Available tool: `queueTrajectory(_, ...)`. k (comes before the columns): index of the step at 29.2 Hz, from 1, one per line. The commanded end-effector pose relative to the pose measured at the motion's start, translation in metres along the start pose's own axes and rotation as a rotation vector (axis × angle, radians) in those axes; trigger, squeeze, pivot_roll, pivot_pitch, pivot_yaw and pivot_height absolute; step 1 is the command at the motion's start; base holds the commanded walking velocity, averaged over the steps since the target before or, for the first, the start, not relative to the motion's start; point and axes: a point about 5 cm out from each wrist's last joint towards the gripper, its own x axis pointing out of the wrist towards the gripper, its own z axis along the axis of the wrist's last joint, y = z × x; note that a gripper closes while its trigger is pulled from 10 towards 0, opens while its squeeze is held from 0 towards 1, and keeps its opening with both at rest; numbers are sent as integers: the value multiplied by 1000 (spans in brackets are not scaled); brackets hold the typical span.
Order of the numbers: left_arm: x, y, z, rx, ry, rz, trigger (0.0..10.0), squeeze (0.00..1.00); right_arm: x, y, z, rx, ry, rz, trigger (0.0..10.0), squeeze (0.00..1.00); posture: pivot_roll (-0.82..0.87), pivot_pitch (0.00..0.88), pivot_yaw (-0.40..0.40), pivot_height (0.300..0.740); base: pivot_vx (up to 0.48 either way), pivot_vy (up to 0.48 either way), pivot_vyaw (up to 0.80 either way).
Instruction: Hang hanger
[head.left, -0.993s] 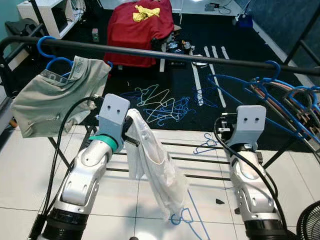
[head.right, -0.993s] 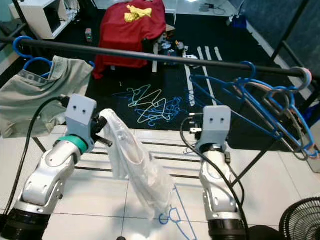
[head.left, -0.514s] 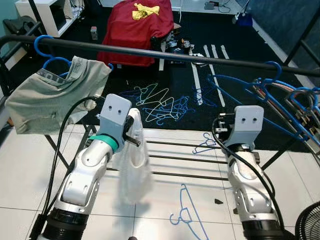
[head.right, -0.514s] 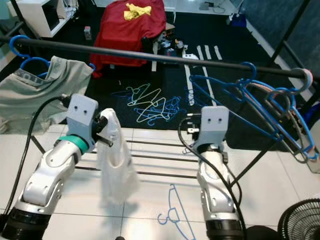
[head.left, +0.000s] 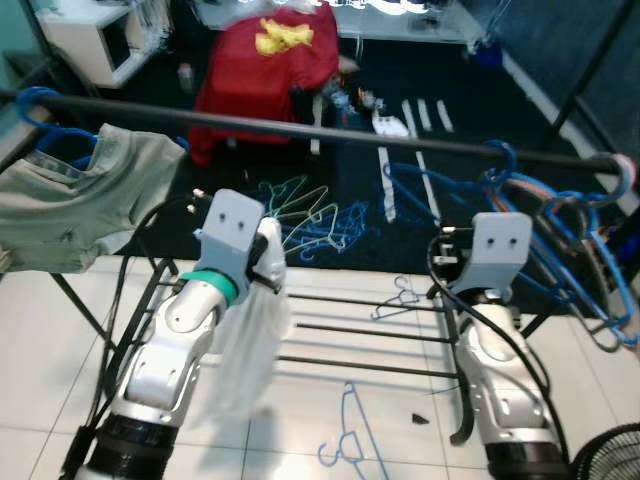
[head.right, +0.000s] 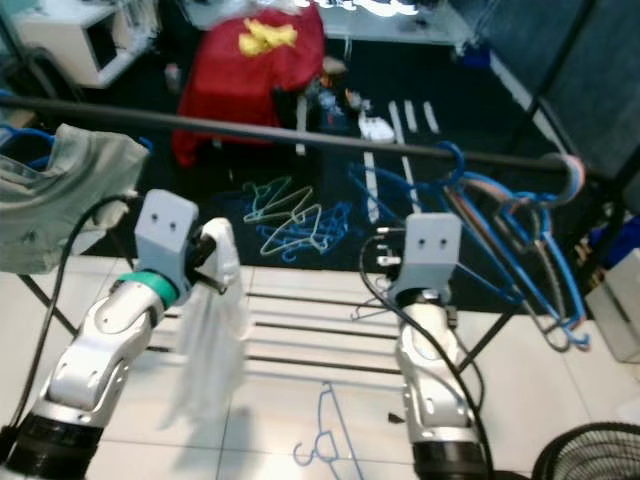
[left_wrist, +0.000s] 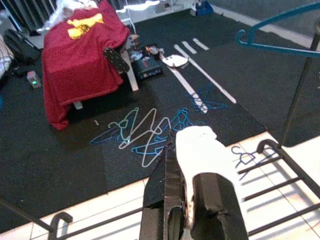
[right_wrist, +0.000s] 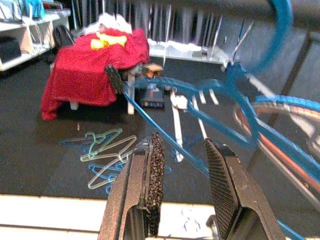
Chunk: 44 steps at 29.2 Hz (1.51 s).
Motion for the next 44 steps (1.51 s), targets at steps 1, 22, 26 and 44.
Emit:
queueTrajectory(1, 0, -5, 3, 5, -20, -14, 10000, 0, -2, -8, -3, -4, 12, -22, 10000, 0, -5, 56, 82, 740, 277, -281, 0)
queueTrajectory(22, 2, -2, 3, -12, -14, -6, 10000, 0, -3, -7, -3, -2, 13, -21, 10000, 0, -6, 59, 83, 740, 79, -80, 0)
queueTrajectory(26, 1, -2, 2, -6, -8, -13, 10000, 0, -3, -7, 0, -21, -2, -8, 10000, 0, -5, 60, 86, 740, 0, 0, 0)
queueTrajectory(44, -2, 6, -1, 14, 7, -16, 10000, 0, 3, -32, 17, 12, 18, 134, 10000, 0, -5, 62, 99, 740, 0, 0, 0)
